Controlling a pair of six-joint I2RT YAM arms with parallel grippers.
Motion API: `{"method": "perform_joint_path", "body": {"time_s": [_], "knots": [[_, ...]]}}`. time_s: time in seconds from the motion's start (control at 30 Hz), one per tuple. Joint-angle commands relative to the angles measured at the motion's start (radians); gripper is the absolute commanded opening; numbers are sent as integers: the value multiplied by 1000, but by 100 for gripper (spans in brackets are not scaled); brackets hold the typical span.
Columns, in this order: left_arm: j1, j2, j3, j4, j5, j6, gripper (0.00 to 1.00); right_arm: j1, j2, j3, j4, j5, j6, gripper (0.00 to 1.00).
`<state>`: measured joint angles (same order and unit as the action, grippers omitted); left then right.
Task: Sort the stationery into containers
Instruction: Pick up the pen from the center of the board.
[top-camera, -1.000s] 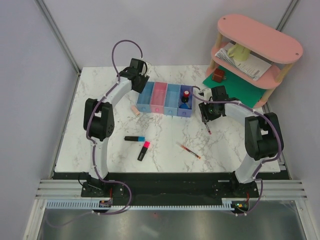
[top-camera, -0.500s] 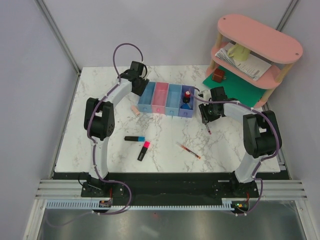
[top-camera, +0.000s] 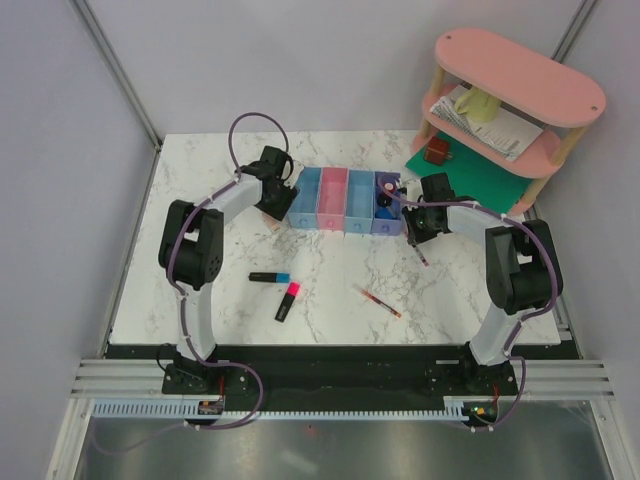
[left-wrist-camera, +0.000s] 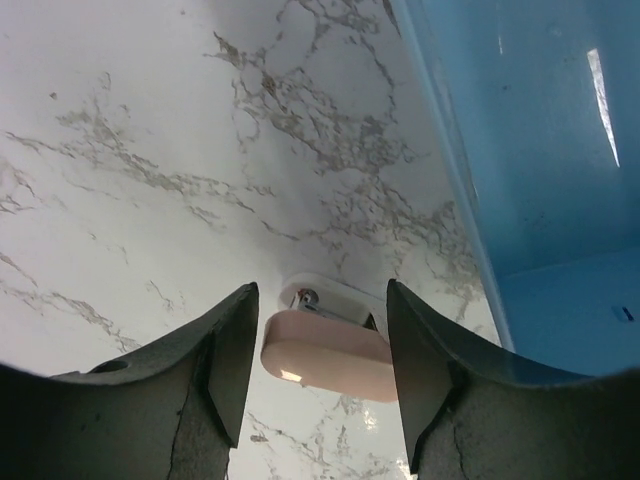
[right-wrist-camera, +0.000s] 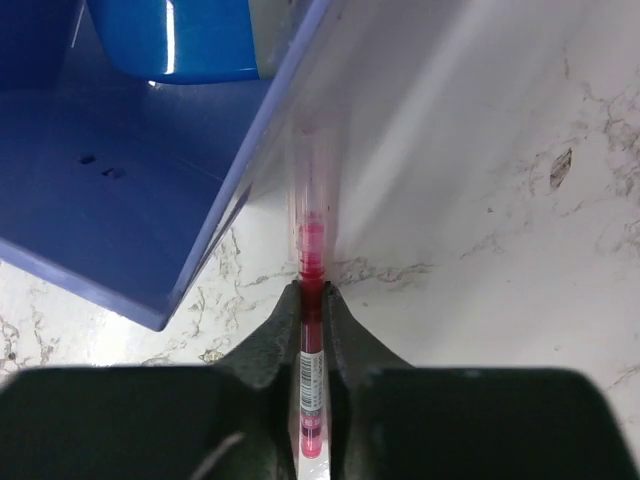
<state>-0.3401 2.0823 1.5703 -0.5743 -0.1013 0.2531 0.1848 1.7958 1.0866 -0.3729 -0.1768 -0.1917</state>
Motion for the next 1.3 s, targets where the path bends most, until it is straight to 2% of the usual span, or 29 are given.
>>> {"method": "perform_joint_path", "body": {"time_s": [0.0,0.43,0.67,0.87,1.07,1.27], "knots": [[-10,-87,-29,11,60,-21,61,-4,13,9,14,20,-6,8],[-36,-165,-82,7,130,-49,61,-16,-48,-11,3,128,27,3],[-36,-195,-122,2,129,-52,61,-25,-136,64,-52,152,58,2],[-36,-238,-139,5,55,-66,61,-27,-208,150,-90,171,80,2],[-36,-295,-145,5,21,-61,61,-24,-210,262,-98,97,124,3],[-37,-295,-184,-5,28,-87,62,7,-99,395,-78,8,176,3]]}}
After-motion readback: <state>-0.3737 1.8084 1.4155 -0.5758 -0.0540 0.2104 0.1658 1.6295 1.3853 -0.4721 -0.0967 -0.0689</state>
